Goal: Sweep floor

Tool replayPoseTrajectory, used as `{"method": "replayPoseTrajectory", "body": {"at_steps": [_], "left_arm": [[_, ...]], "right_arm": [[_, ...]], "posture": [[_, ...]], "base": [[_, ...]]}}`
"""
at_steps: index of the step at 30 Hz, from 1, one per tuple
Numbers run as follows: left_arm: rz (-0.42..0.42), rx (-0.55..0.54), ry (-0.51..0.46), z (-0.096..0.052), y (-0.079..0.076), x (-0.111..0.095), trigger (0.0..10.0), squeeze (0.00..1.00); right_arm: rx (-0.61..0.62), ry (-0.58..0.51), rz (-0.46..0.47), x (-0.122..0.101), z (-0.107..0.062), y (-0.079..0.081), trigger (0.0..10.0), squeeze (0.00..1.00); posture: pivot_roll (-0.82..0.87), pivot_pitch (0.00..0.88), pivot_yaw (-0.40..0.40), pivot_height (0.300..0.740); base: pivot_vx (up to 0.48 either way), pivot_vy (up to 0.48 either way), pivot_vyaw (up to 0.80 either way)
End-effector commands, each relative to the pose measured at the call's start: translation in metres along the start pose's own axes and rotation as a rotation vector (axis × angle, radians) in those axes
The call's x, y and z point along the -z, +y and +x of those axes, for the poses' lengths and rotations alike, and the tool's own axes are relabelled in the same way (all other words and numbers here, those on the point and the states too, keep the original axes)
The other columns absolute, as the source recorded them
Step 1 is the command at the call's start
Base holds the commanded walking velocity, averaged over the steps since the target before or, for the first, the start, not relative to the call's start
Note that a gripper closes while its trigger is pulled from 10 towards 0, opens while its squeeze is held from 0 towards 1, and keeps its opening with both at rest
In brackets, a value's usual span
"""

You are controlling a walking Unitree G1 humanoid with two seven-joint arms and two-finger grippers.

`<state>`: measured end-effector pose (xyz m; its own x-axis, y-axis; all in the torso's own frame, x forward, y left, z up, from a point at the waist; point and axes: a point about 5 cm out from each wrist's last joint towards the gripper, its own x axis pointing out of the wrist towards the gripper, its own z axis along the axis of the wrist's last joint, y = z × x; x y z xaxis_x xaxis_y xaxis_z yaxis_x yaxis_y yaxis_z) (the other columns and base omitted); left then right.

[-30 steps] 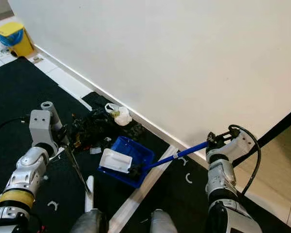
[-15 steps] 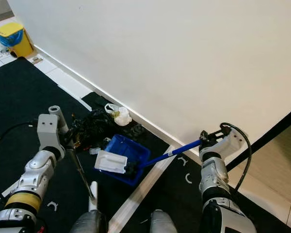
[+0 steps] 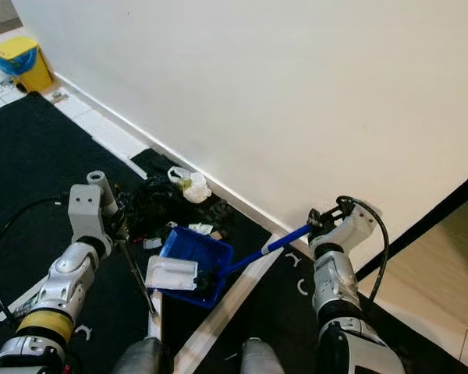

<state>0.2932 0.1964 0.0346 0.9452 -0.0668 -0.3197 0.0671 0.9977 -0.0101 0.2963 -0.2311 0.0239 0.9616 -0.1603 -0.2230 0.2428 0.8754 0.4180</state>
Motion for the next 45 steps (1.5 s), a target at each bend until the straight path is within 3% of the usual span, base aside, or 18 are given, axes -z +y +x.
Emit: {"method": "replayPoseTrajectory", "body": {"at_steps": [1, 18, 35, 45], "left_arm": [[-0.015, 0.015, -0.016, 0.002, -0.008, -0.001, 10.0, 0.0], [-0.023, 0.016, -0.032, 0.001, -0.011, -0.001, 10.0, 0.0], [-0.018, 0.037, -0.042, 0.002, -0.017, -0.001, 10.0, 0.0], [-0.02, 0.052, -0.048, 0.003, -0.02, -0.003, 10.0, 0.0]], "right_arm": [[-0.003, -0.04, -0.002, -0.009, 0.001, -0.002, 10.0, 0.0], [-0.005, -0.052, -0.025, -0.015, -0.001, -0.009, 10.0, 0.0], [-0.002, -0.087, -0.076, -0.044, 0.001, -0.026, 10.0, 0.0], [-0.012, -0.103, -0.093, -0.058, 0.003, -0.028, 10.0, 0.0]], "posture": [[0.07, 0.0, -0.031, 0.74], [0.05, 0.001, -0.044, 0.74], [0.04, 0.016, -0.043, 0.74], [0.03, 0.021, -0.038, 0.74]], "base": [[0.0, 0.0, -0.8], [0.0, 0.0, -0.8], [0.0, 0.0, -0.8], [0.0, 0.0, -0.8]]}}
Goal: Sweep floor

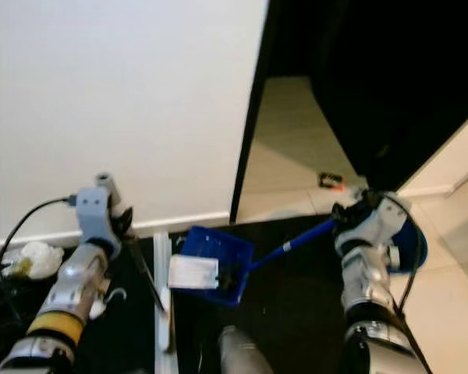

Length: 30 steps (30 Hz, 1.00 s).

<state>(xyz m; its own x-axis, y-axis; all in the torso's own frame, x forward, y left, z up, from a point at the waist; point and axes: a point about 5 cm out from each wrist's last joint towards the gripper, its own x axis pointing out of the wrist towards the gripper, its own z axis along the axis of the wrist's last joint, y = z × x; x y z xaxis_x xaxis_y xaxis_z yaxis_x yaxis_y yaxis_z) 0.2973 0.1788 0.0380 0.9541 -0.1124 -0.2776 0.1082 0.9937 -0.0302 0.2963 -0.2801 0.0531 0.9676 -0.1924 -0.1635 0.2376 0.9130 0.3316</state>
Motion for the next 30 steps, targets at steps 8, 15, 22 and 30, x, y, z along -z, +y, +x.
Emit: {"method": "replayPoseTrajectory", "body": {"at_steps": [8, 15, 22, 30], "left_arm": [[-0.018, 0.01, -0.005, -0.001, -0.004, 0.002, 10.0, 0.0], [-0.024, 0.008, -0.005, 0.0, -0.006, 0.003, 10.0, 0.0], [-0.047, 0.006, -0.016, 0.0, -0.006, 0.002, 10.0, 0.0], [-0.045, -0.004, -0.019, 0.0, -0.006, 0.001, 10.0, 0.0]], "right_arm": [[-0.015, -0.028, -0.007, -0.01, 0.002, 0.0, 10.0, 0.0], [-0.01, -0.02, -0.01, -0.011, 0.001, -0.002, 10.0, 0.0], [-0.011, -0.026, -0.004, -0.011, 0.001, -0.001, 10.0, 0.0], [-0.053, -0.1, -0.016, -0.035, 0.011, 0.01, 10.0, 0.0]], "posture": [[0.03, 0.024, -0.039, 0.74], [0.02, 0.028, -0.041, 0.74], [0.02, 0.025, -0.041, 0.74], [0.02, 0.025, -0.041, 0.74]], "base": [[0.0, 0.0, -0.8], [0.0, 0.0, -0.8], [0.0, 0.0, -0.67], [0.0, 0.0, 0.0]]}}
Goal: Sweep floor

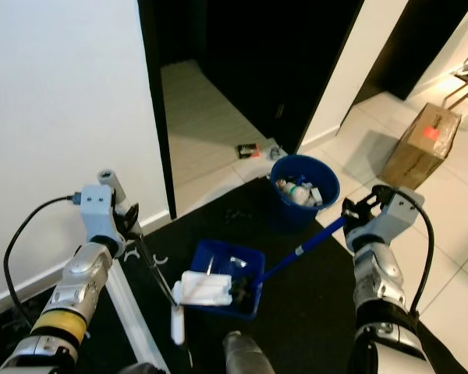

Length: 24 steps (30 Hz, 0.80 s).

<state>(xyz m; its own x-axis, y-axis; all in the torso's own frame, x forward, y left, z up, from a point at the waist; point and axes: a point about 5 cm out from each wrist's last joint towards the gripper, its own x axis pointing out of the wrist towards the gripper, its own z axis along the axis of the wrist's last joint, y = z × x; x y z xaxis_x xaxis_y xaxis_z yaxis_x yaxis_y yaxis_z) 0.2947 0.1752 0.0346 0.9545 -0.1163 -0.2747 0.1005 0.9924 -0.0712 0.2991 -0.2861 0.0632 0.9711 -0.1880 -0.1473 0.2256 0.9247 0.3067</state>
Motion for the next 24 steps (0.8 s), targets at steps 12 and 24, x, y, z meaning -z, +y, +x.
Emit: {"method": "replayPoseTrajectory", "body": {"at_steps": [12, 24], "left_arm": [[-0.013, -0.073, -0.022, 0.003, 0.001, -0.004, 10.0, 0.0], [-0.013, -0.087, -0.022, 0.003, 0.0, -0.004, 10.0, 0.0]], "right_arm": [[-0.157, -0.276, 0.048, -0.086, 0.029, 0.044, 10.0, 0.0], [-0.147, -0.368, 0.072, -0.132, 0.04, 0.049, 10.0, 0.0]], "posture": [[0.02, 0.02, -0.042, 0.74], [0.02, 0.017, -0.045, 0.74]], "base": [[0.0, -0.236, 0.0], [0.0, -0.384, 0.0]]}}
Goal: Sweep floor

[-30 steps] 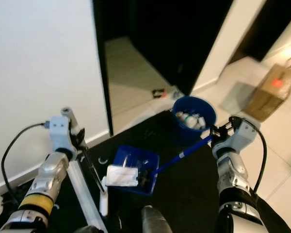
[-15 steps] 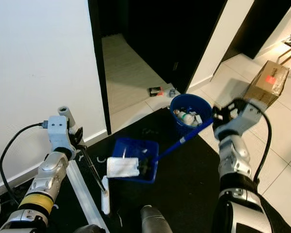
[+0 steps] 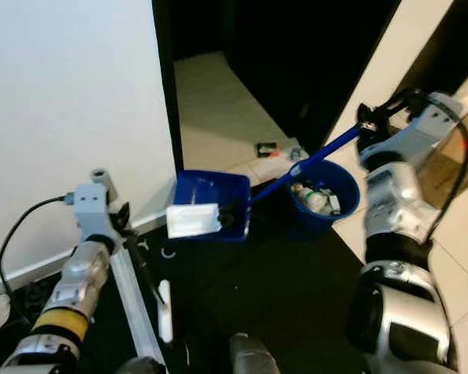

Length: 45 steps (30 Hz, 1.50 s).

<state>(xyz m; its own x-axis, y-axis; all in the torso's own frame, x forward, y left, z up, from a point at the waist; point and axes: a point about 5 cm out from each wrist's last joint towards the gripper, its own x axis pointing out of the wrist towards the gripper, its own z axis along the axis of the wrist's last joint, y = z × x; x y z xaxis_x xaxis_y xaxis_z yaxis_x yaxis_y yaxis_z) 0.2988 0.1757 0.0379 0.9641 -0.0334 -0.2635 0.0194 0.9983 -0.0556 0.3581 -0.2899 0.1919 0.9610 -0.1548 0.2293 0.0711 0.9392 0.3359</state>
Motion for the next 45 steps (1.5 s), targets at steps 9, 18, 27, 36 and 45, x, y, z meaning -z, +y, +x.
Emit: {"method": "replayPoseTrajectory", "body": {"at_steps": [9, 18, 27, 36, 45], "left_arm": [[-0.009, -0.031, -0.006, 0.003, 0.002, -0.003, 10.0, 0.0], [-0.011, -0.06, -0.003, 0.006, 0.004, -0.004, 10.0, 0.0], [-0.013, -0.077, 0.003, 0.005, 0.005, -0.003, 10.0, 0.0], [0.124, -0.065, -0.041, 0.006, 0.012, -0.012, 10.0, 0.0], [0.26, -0.074, -0.084, 0.009, 0.036, -0.034, 10.0, 0.0]], "right_arm": [[0.087, -0.138, 0.067, -0.048, 0.02, -0.011, 10.0, 0.0], [0.133, -0.19, 0.058, -0.074, 0.028, -0.018, 10.0, 0.0], [0.111, -0.16, 0.075, -0.064, 0.031, -0.012, 10.0, 0.0], [0.072, 0.012, 0.049, -0.009, 0.017, -0.006, 10.0, 0.0], [0.079, 0.167, -0.003, 0.049, -0.015, -0.009, 10.0, 0.0]], "posture": [[0.01, 0.019, -0.041, 0.74], [0.01, 0.022, -0.047, 0.74], [0.02, 0.025, -0.05, 0.74], [0.02, 0.032, -0.055, 0.74], [0.03, 0.037, -0.045, 0.74]], "base": [[0.0, -0.37, 0.0], [0.0, -0.36, 0.0], [0.0, -0.338, 0.0], [0.0, 0.0, 0.0], [0.0, 0.0, 0.0]]}}
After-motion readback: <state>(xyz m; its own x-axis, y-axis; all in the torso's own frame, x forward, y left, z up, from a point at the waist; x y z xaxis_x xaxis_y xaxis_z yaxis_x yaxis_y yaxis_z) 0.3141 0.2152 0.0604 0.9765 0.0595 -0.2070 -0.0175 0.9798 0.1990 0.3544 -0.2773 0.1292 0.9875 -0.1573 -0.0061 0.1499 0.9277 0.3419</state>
